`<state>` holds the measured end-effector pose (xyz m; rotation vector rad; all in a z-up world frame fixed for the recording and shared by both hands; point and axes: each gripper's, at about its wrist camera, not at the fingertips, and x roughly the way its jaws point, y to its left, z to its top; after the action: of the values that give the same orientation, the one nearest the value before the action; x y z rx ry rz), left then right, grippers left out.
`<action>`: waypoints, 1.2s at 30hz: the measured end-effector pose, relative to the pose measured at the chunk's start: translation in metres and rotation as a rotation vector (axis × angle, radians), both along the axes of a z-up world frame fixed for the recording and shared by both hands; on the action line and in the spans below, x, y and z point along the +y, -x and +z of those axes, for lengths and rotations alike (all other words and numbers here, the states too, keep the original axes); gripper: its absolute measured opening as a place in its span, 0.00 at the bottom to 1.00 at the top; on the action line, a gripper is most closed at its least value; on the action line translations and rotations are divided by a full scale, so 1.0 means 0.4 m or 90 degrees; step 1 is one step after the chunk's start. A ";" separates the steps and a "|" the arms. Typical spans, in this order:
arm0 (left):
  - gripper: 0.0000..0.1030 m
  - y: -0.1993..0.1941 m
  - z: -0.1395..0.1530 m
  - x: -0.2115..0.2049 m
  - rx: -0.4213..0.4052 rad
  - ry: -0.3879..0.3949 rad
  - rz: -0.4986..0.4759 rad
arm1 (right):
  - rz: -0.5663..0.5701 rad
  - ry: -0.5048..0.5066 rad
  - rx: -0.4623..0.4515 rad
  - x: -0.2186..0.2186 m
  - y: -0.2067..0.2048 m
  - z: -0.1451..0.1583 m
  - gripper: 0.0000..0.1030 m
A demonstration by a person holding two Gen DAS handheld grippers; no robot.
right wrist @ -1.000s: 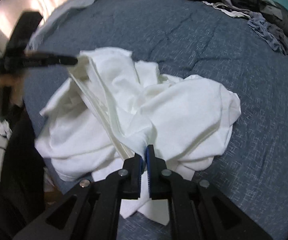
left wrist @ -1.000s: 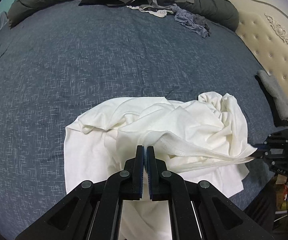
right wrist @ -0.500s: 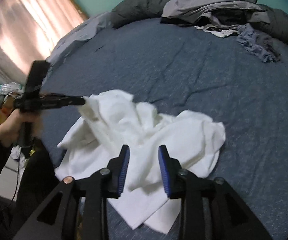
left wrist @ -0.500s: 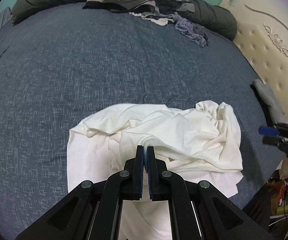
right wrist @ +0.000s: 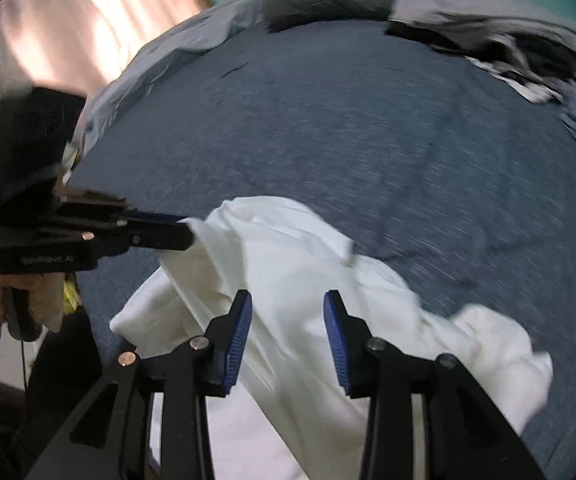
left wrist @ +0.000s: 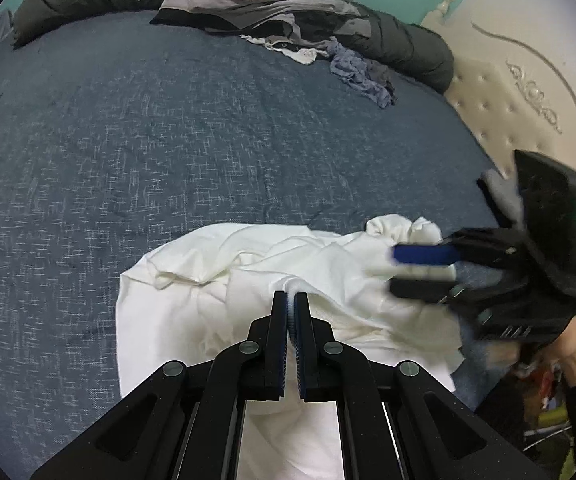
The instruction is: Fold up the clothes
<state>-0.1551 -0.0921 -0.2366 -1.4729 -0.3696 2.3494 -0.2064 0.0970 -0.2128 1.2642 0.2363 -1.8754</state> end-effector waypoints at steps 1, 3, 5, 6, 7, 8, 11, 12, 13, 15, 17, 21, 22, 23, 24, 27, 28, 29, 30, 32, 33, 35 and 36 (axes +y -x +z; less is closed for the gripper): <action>0.03 0.003 0.000 -0.004 0.002 -0.005 0.002 | 0.006 -0.015 0.002 -0.022 0.001 -0.014 0.36; 0.03 0.012 -0.001 -0.010 0.005 -0.008 0.005 | 0.015 -0.025 -0.001 -0.053 0.004 -0.036 0.36; 0.03 0.016 -0.005 -0.010 0.006 -0.010 0.004 | 0.015 -0.021 -0.001 -0.069 0.007 -0.048 0.36; 0.03 0.017 -0.007 -0.009 0.007 -0.011 0.001 | 0.015 -0.018 -0.001 -0.078 0.008 -0.054 0.36; 0.03 0.017 -0.008 -0.009 0.008 -0.014 -0.001 | 0.015 -0.016 -0.001 -0.086 0.009 -0.060 0.36; 0.03 0.016 -0.007 -0.009 0.009 -0.017 -0.002 | 0.016 -0.010 -0.004 -0.093 0.011 -0.065 0.36; 0.04 0.017 0.001 -0.013 0.020 -0.023 0.001 | 0.020 0.017 -0.019 -0.107 0.018 -0.071 0.35; 0.04 0.016 0.005 -0.014 0.023 -0.019 0.002 | 0.021 0.022 -0.026 -0.110 0.023 -0.075 0.32; 0.04 0.016 0.006 -0.016 0.023 -0.020 0.002 | 0.022 0.028 -0.033 -0.112 0.027 -0.078 0.25; 0.05 0.014 0.005 -0.021 0.017 -0.030 0.005 | 0.024 0.032 -0.033 -0.116 0.030 -0.082 0.13; 0.11 0.013 0.007 -0.031 0.013 -0.039 0.011 | 0.025 0.022 -0.026 -0.124 0.028 -0.090 0.03; 0.34 0.000 0.025 -0.062 0.018 -0.036 0.035 | 0.015 0.006 -0.003 -0.116 0.012 -0.081 0.02; 0.35 -0.005 0.032 -0.075 0.022 -0.039 0.040 | 0.008 0.008 0.001 -0.109 0.013 -0.077 0.02; 0.35 -0.010 0.036 -0.086 0.024 -0.039 0.046 | -0.005 0.008 0.008 -0.101 0.018 -0.072 0.02; 0.35 -0.012 0.038 -0.096 0.023 -0.039 0.053 | -0.017 0.009 0.015 -0.093 0.023 -0.067 0.02; 0.35 -0.019 0.036 -0.131 0.020 -0.038 0.074 | -0.068 0.011 0.042 -0.055 0.048 -0.041 0.02; 0.35 -0.020 0.033 -0.142 0.018 -0.037 0.080 | -0.090 0.019 0.049 -0.033 0.060 -0.028 0.02; 0.35 -0.021 0.031 -0.153 0.017 -0.037 0.084 | -0.111 0.027 0.055 -0.010 0.073 -0.014 0.02; 0.35 -0.022 0.025 -0.165 0.015 -0.039 0.091 | -0.128 0.030 0.062 0.010 0.085 -0.001 0.02; 0.35 -0.022 0.016 -0.178 0.011 -0.041 0.095 | -0.157 0.026 0.077 0.049 0.115 0.023 0.02; 0.35 -0.023 0.011 -0.180 0.008 -0.042 0.096 | -0.174 0.025 0.084 0.072 0.132 0.037 0.02; 0.35 -0.022 0.005 -0.175 0.007 -0.043 0.092 | -0.207 0.024 0.100 0.125 0.160 0.069 0.02; 0.35 -0.022 0.001 -0.171 0.005 -0.044 0.089 | -0.225 0.026 0.107 0.155 0.177 0.086 0.02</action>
<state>-0.1462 -0.1605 -0.2362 -1.4486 -0.5621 2.4229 -0.2770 0.1588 -0.1784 1.1790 0.0641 -2.2801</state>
